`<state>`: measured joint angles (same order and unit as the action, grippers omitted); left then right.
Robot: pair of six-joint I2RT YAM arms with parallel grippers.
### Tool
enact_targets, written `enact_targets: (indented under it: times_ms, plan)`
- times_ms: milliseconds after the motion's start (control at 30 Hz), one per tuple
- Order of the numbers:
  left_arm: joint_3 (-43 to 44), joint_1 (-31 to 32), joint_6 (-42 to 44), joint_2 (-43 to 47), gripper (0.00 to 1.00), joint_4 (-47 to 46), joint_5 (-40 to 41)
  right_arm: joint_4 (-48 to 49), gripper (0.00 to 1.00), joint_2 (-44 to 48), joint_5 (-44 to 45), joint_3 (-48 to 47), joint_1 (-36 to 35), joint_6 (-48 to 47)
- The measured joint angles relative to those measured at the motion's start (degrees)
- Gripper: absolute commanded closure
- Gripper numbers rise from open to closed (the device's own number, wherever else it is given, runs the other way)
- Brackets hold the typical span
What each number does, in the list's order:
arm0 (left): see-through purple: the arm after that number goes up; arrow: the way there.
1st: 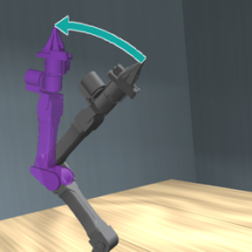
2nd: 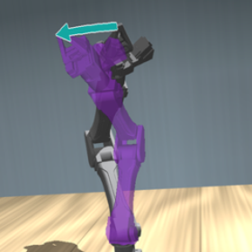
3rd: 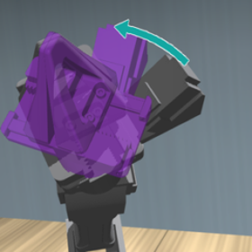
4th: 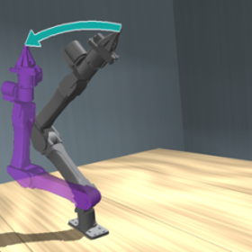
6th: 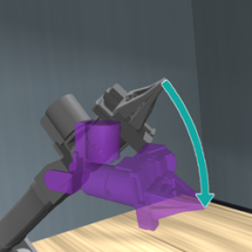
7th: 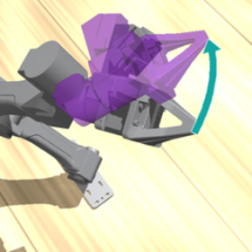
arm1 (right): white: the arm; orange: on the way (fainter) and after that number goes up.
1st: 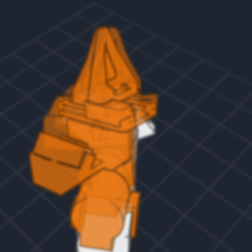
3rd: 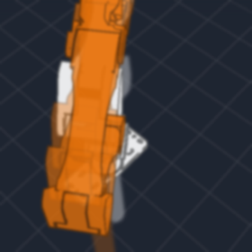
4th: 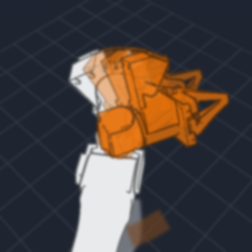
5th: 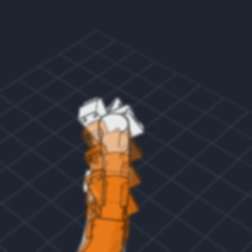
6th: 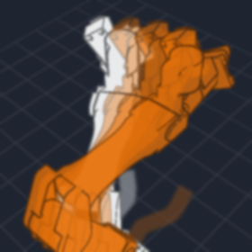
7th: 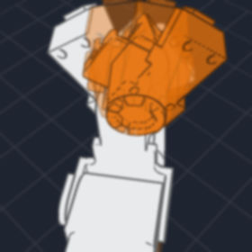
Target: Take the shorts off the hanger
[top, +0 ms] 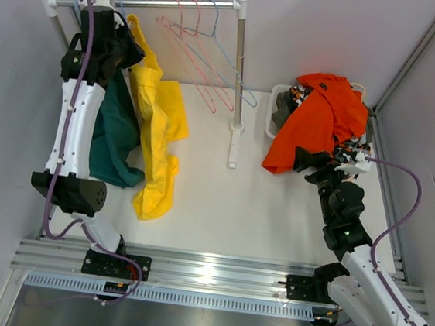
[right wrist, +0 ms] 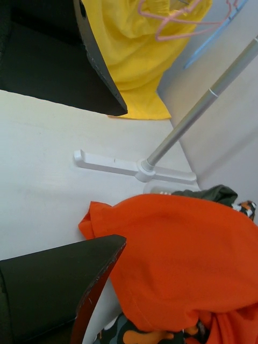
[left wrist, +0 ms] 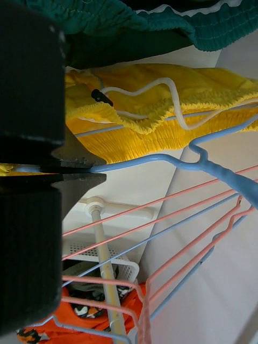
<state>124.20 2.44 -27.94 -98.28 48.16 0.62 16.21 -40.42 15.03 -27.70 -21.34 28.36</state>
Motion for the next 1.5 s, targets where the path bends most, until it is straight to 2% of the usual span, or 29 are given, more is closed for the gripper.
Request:
enact_targets:
  times_ms: [167,267,467,567,833,1067,1133,1167,1200,1233,1267,1400,1500]
  plan:
    - [4.11,0.00,-0.37,0.11,1.00,2.12,-2.60,2.21,0.02,-0.37,-4.83,-0.70,-4.09,-0.44]
    - [4.76,0.00,-0.72,0.83,1.00,2.21,-4.04,3.74,0.01,-3.43,-6.62,-4.59,-10.88,-1.73]
    - [4.83,0.00,-1.86,1.70,1.00,2.36,-6.05,9.86,0.01,-19.12,-6.69,-21.66,-31.61,-9.18]
    - [4.20,0.00,-2.21,2.01,1.00,2.29,-7.06,11.93,0.01,-28.92,-6.25,-30.67,-37.00,-11.61]
    - [-0.44,0.07,-2.69,5.88,1.00,2.29,-9.46,13.84,0.01,-50.18,-4.15,-44.63,-41.35,-13.92]
    - [-0.85,0.07,-3.10,9.01,1.00,2.21,-11.76,13.62,0.03,-60.57,-2.43,-51.43,-42.51,-13.97]
    - [-1.16,0.07,-3.13,9.79,1.00,2.10,-12.20,13.68,0.27,-61.92,-2.03,-52.35,-42.75,-14.05]
    - [-1.49,0.07,-3.13,10.23,1.00,2.05,-12.52,13.99,0.50,-62.47,-1.99,-52.65,-42.86,-13.99]
    - [-1.70,0.07,-3.13,10.58,1.00,2.10,-12.85,14.38,0.86,-62.86,-2.16,-52.81,-42.97,-14.29]
    - [-1.97,0.07,-3.13,10.80,1.00,2.03,-13.00,14.73,0.97,-63.21,-2.38,-52.89,-43.10,-14.43]
    - [-2.19,0.07,-3.13,10.97,1.00,2.05,-13.09,14.95,1.00,-63.47,-2.49,-52.92,-43.28,-14.03]
    - [-2.40,0.04,-3.10,11.02,1.00,2.16,-13.18,15.32,1.00,-63.56,-2.16,-52.52,-44.26,-13.86]
    - [-2.12,0.00,-3.04,10.97,1.00,2.64,-13.29,16.70,1.00,-61.48,-1.07,-47.89,-46.10,-13.64]
